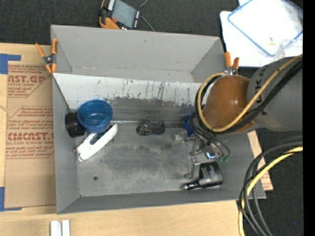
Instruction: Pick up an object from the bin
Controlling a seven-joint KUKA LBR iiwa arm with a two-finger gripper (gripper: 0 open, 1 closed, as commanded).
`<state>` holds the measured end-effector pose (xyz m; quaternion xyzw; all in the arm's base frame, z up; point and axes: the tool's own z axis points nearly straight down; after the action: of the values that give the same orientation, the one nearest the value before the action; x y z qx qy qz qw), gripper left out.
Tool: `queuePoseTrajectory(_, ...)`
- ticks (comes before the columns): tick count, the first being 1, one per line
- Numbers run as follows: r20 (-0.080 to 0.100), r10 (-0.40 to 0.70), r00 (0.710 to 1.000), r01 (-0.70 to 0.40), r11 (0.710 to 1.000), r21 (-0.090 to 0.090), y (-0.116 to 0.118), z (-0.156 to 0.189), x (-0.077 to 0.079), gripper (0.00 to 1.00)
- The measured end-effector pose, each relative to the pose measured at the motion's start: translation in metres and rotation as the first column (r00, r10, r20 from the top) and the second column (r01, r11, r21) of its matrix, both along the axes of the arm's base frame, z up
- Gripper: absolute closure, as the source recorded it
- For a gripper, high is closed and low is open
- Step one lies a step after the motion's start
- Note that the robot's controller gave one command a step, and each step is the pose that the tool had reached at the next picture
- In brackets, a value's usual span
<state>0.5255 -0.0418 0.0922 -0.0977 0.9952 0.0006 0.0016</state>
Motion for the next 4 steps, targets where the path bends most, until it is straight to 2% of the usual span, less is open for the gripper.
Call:
queuePoseTrajectory(1,0.001,0.273,0.962,-0.273,0.962,0.003,0.018,0.016,-0.005,0.00)
queuePoseTrajectory(2,-0.001,-0.163,0.987,0.163,0.987,0.003,-0.018,0.028,0.008,0.00)
queuePoseTrajectory(3,-0.001,-0.323,0.946,0.323,0.946,0.003,-0.027,0.031,0.008,0.00)
queuePoseTrajectory(4,-0.001,-0.144,0.990,0.144,0.990,0.003,0.020,-0.025,0.015,0.00)
